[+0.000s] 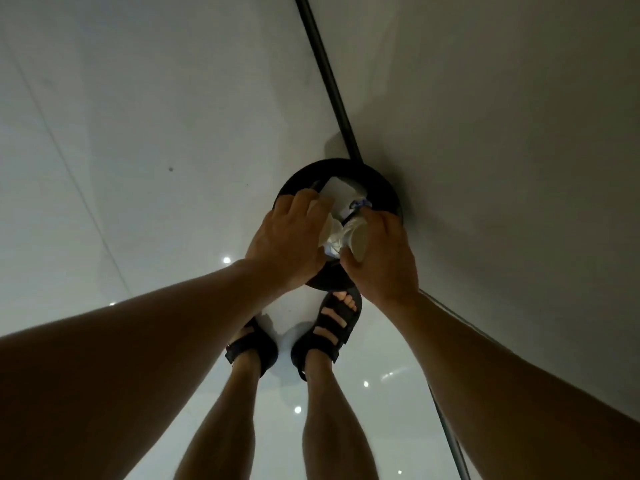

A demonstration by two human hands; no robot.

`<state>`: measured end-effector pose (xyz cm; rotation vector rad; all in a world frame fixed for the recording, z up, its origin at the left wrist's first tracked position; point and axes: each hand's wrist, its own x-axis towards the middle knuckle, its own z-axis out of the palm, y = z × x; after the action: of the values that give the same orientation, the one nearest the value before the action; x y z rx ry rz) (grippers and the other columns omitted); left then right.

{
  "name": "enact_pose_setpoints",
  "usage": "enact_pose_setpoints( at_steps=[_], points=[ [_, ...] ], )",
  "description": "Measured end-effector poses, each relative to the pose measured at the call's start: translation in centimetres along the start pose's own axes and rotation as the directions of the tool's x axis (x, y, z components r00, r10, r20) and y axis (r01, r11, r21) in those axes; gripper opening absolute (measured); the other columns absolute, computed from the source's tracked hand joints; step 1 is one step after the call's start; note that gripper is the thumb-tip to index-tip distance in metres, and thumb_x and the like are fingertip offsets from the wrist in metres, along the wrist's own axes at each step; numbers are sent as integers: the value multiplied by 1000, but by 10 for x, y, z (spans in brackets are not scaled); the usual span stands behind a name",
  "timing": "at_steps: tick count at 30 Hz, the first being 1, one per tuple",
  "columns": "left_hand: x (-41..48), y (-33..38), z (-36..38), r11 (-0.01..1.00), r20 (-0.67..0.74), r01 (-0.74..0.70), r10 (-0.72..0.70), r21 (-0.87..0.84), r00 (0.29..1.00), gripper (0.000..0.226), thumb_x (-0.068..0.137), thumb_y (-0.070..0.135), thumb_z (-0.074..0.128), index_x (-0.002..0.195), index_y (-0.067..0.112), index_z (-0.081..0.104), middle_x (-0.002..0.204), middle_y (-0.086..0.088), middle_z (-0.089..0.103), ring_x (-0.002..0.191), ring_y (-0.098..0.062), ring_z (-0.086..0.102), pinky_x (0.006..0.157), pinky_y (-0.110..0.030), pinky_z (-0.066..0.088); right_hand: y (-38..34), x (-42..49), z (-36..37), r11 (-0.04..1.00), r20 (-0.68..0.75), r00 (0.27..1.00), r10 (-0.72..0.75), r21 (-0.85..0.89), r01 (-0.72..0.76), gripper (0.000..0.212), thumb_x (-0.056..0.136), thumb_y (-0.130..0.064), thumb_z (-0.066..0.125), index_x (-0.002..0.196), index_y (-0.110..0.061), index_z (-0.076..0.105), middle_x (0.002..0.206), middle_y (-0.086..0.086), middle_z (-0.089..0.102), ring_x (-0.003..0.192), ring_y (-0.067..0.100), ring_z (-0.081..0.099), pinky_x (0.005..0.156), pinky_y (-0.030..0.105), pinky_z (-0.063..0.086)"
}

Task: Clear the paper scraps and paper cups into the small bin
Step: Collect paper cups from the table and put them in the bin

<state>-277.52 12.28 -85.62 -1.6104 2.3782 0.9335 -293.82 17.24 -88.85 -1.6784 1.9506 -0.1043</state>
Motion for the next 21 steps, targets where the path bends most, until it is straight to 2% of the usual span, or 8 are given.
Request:
enact_pose_setpoints(
  at_steps=[3, 7, 10, 12, 15, 18, 21],
  points=[
    [10, -9, 22, 996, 28, -54, 52, 68, 998, 72, 80, 28, 70, 141, 15, 33, 140, -9, 37, 123, -28, 39, 94, -34, 42, 14, 9, 14, 998, -36, 999, -32, -63, 29, 78, 72, -30, 85, 137, -7, 47, 130, 17, 53, 113, 34, 56, 81, 40, 55],
    [23, -18, 37, 970, -13, -90, 95, 226, 995, 69, 83, 29, 62, 142, 15, 29, 142, -10, 36, 128, -29, 37, 96, -35, 39, 27, 25, 18, 990, -130, 986, -100, -108, 86, 78, 71, -28, 85, 138, -11, 47, 132, 17, 52, 117, 37, 53, 85, 41, 54],
    [35, -23, 48, 960, -46, -90, 106, 263, 993, 74, 84, 35, 57, 147, 16, 25, 152, -12, 28, 138, -34, 26, 107, -43, 31, 29, 38, 24, 969, -174, 965, -197, -183, 164, 73, 75, -32, 79, 137, -9, 47, 135, 17, 51, 120, 36, 51, 92, 41, 49],
    [39, -25, 59, 963, -45, -93, 108, 254, 993, 81, 86, 48, 51, 151, 15, 18, 158, -13, 15, 146, -35, 10, 116, -49, 18, 29, 44, 33, 941, -157, 956, -248, -272, 200, 70, 81, -36, 72, 140, -8, 45, 142, 18, 46, 130, 35, 44, 102, 44, 42],
    [40, -35, 77, 945, -46, -118, 138, 305, 989, 88, 88, 62, 35, 153, 15, -1, 161, -13, -3, 147, -33, -7, 118, -50, 2, 34, 46, 49, 891, -99, 959, -264, -405, 204, 74, 92, -51, 55, 150, -11, 32, 156, 18, 28, 146, 35, 22, 115, 49, 24],
    [38, -46, 89, 908, -70, -155, 197, 390, 978, 84, 90, 61, 26, 152, 15, -7, 160, -15, -5, 146, -35, -10, 118, -49, -3, 42, 44, 60, 857, -61, 961, -268, -471, 209, 84, 91, -61, 47, 155, -14, 18, 161, 17, 12, 149, 34, 7, 119, 49, 8],
    [40, -52, 97, 895, -86, -160, 214, 415, 973, 86, 88, 62, 27, 152, 14, -6, 160, -16, -2, 146, -36, -9, 118, -50, -4, 45, 46, 67, 837, -68, 961, -268, -511, 197, 93, 85, -61, 53, 156, -14, 14, 161, 18, 9, 149, 34, 3, 119, 49, 2]
  ],
)
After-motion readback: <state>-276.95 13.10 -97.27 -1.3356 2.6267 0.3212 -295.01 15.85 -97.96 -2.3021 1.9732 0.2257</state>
